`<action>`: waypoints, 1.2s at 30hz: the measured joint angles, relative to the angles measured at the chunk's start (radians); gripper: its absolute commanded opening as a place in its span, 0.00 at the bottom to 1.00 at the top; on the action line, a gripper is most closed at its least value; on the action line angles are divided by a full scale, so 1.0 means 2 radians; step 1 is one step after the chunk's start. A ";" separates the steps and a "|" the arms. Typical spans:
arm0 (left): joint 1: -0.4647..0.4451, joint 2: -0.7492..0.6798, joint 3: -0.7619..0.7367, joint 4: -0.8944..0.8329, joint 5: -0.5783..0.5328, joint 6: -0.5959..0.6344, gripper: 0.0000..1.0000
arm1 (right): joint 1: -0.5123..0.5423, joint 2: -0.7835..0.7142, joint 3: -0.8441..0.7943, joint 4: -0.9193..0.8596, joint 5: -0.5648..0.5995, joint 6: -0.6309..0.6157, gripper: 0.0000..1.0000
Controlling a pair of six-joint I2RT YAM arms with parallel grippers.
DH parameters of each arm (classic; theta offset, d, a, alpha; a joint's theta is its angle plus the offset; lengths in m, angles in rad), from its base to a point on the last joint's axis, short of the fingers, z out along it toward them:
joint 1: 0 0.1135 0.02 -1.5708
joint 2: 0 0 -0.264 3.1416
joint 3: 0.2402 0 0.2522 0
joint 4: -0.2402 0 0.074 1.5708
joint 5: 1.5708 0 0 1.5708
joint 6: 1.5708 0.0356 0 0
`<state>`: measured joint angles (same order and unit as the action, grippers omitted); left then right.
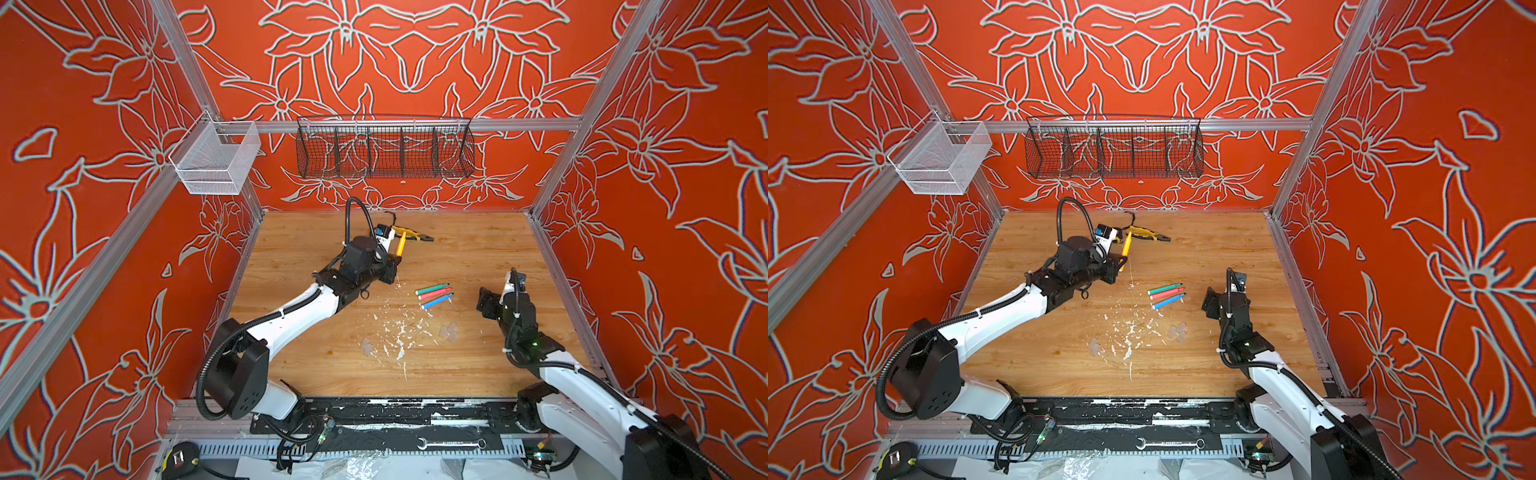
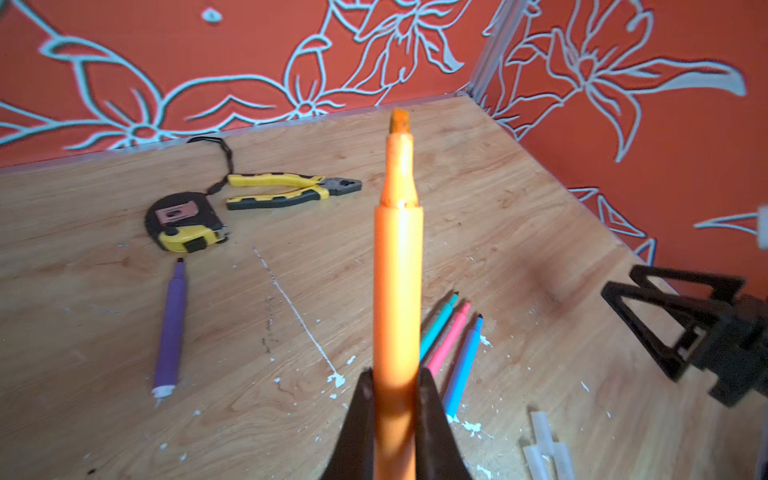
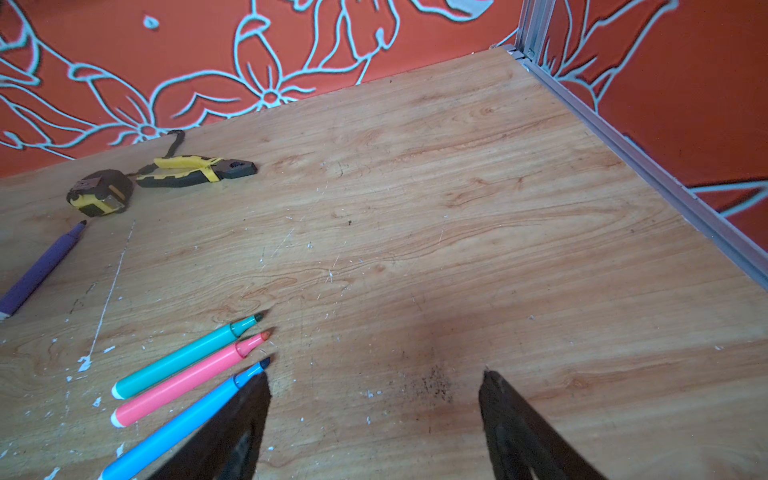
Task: Insert the pens into the pen caps
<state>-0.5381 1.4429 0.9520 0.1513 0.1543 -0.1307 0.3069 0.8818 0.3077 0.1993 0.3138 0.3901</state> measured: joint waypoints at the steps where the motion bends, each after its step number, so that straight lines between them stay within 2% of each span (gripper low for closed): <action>1: 0.000 -0.003 -0.020 0.020 0.012 0.005 0.00 | 0.000 -0.001 0.000 0.000 0.000 0.000 0.81; 5: 0.000 -0.005 -0.053 0.061 0.059 0.027 0.00 | 0.000 -0.005 0.000 0.000 -0.013 -0.002 0.83; 7: -0.004 -0.008 -0.055 0.072 0.085 0.040 0.00 | 0.000 -0.018 0.000 -0.004 -0.032 -0.001 0.80; 9: -0.013 -0.015 -0.055 0.085 0.103 0.054 0.00 | 0.000 -0.041 0.002 -0.016 -0.069 0.006 0.80; 14: -0.043 -0.029 -0.059 0.110 0.130 0.089 0.00 | 0.015 -0.137 0.001 0.008 -0.188 0.048 0.88; 19: -0.052 -0.034 -0.066 0.116 0.139 0.106 0.00 | 0.051 -0.188 0.001 0.061 -0.254 0.086 0.89; 26: -0.062 -0.046 -0.071 0.116 0.148 0.117 0.00 | 0.116 -0.142 0.001 0.123 -0.288 0.110 0.87; 32: -0.074 -0.049 -0.073 0.116 0.152 0.127 0.00 | 0.178 -0.057 0.026 0.147 -0.286 0.106 0.76; 36: -0.076 -0.049 -0.073 0.116 0.156 0.133 0.00 | 0.187 -0.019 0.050 0.156 -0.273 0.106 0.72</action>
<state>-0.6899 1.3453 0.8062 0.3840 0.4660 0.1352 0.6807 0.8429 0.4080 0.5121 -0.2317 0.6029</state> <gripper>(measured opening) 0.116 0.742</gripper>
